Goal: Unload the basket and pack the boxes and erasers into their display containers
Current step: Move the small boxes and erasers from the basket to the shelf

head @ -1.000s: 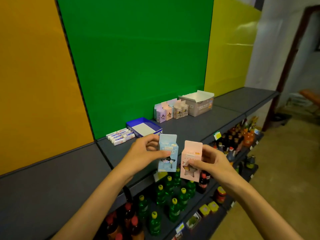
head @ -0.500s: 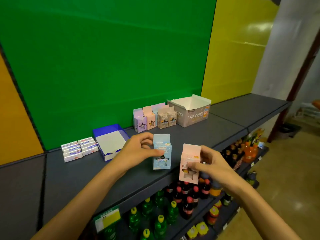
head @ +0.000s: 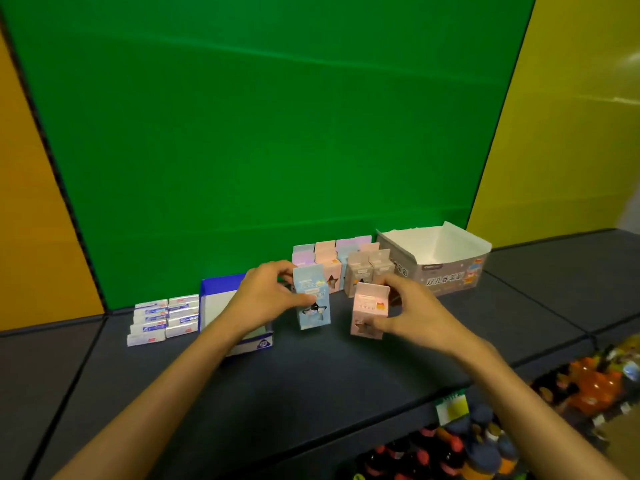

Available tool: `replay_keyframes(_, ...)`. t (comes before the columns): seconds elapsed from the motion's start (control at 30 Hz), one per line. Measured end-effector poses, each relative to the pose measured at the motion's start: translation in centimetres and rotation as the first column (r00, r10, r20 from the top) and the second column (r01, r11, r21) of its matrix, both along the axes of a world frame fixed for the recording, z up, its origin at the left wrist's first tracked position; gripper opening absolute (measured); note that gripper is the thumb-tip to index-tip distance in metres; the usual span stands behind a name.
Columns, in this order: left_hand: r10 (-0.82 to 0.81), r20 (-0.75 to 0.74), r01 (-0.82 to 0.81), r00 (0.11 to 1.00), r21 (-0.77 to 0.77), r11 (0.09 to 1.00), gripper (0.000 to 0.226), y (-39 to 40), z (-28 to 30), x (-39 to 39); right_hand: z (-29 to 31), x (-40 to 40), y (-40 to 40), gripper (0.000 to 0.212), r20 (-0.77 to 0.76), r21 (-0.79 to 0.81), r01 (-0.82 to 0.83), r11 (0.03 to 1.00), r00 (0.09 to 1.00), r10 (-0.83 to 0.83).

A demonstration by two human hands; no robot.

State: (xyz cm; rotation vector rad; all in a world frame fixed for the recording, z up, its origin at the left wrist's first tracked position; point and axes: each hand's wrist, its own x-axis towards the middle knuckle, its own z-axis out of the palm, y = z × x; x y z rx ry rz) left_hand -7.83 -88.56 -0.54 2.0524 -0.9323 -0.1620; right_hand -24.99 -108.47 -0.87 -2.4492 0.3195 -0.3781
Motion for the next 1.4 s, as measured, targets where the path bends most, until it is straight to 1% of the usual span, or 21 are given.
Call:
replay_keyframes(0.03,0.027,0.027,-0.028,0.999,0.021,0.999,0.034,-0.6,-0.2,0.6,0.2,1.1,-0.8,0.041,-0.005,-0.059,-0.033,0.998,0.999,0.033)
replay_keyframes(0.1,0.054,0.061,-0.058,0.997,0.067,0.996,0.037,-1.5,-0.5,1.6,0.2,3.1,-2.0,0.040,0.019,-0.121,-0.063,0.991,0.998,0.066)
replay_keyframes(0.2,0.118,0.092,-0.127,0.989,0.093,0.988,0.043,-3.4,-1.0,2.6,-0.1,6.5,-4.6,0.040,0.024,-0.232,-0.116,0.966,0.992,0.125)
replay_keyframes(0.27,0.154,0.121,-0.167,0.981,0.106,0.980,0.046,-4.3,-1.3,3.2,-0.1,8.6,-5.9,0.045,0.004,-0.329,-0.122,0.936,0.991,0.130)
replay_keyframes(0.37,0.207,0.176,-0.233,0.962,0.142,0.962,0.048,-5.3,-1.8,4.0,0.3,11.0,-6.9,0.049,0.019,-0.426,-0.128,0.896,0.989,0.150)
replay_keyframes(0.5,0.251,0.216,-0.290,0.943,0.172,0.941,0.046,-6.0,-2.4,4.7,0.2,13.3,-7.7,0.055,0.018,-0.523,-0.158,0.838,0.980,0.197)
replay_keyframes(0.67,0.272,0.247,-0.321,0.930,0.188,0.928,0.043,-6.6,-2.7,4.6,-0.8,14.5,-8.2,0.057,0.014,-0.545,-0.186,0.817,0.973,0.230)
replay_keyframes(0.8,0.266,0.255,-0.316,0.929,0.177,0.932,0.044,-7.0,-2.9,4.1,-1.4,15.1,-8.5,0.060,-0.004,-0.643,-0.172,0.746,0.975,0.221)
replay_keyframes(0.9,0.265,0.266,-0.317,0.927,0.175,0.932,0.044,-7.7,-3.0,3.8,-1.7,15.0,-8.8,0.067,0.005,-0.646,-0.164,0.746,0.976,0.220)
replay_keyframes(1.0,0.286,0.280,-0.346,0.916,0.196,0.917,0.046,-8.4,-3.3,3.8,-1.5,14.6,-9.3,0.071,0.035,-0.618,-0.168,0.768,0.970,0.241)
replay_keyframes(1.07,0.292,0.303,-0.365,0.907,0.224,0.904,0.050,-8.7,-3.7,3.6,-1.2,14.2,-9.4,0.065,0.062,-0.598,-0.177,0.781,0.962,0.266)
replay_keyframes(1.2,0.332,0.375,-0.437,0.865,0.240,0.867,0.070,-8.4,-3.7,2.6,-0.5,13.3,-9.1,0.042,0.126,-0.555,-0.209,0.805,0.936,0.330)
replay_keyframes(1.27,0.350,0.441,-0.483,0.826,0.234,0.844,0.068,-7.9,-3.2,1.8,-0.2,12.9,-8.6,0.035,0.160,-0.517,-0.235,0.823,0.918,0.363)
replay_keyframes(1.33,0.356,0.506,-0.516,0.786,0.221,0.828,0.060,-7.2,-2.6,1.0,0.0,12.7,-7.7,0.032,0.184,-0.480,-0.275,0.833,0.897,0.402)
replay_keyframes(1.4,0.377,0.538,-0.548,0.754,0.199,0.812,0.055,-6.1,-1.9,0.0,0.0,12.7,-6.7,0.031,0.202,-0.448,-0.321,0.834,0.873,0.445)
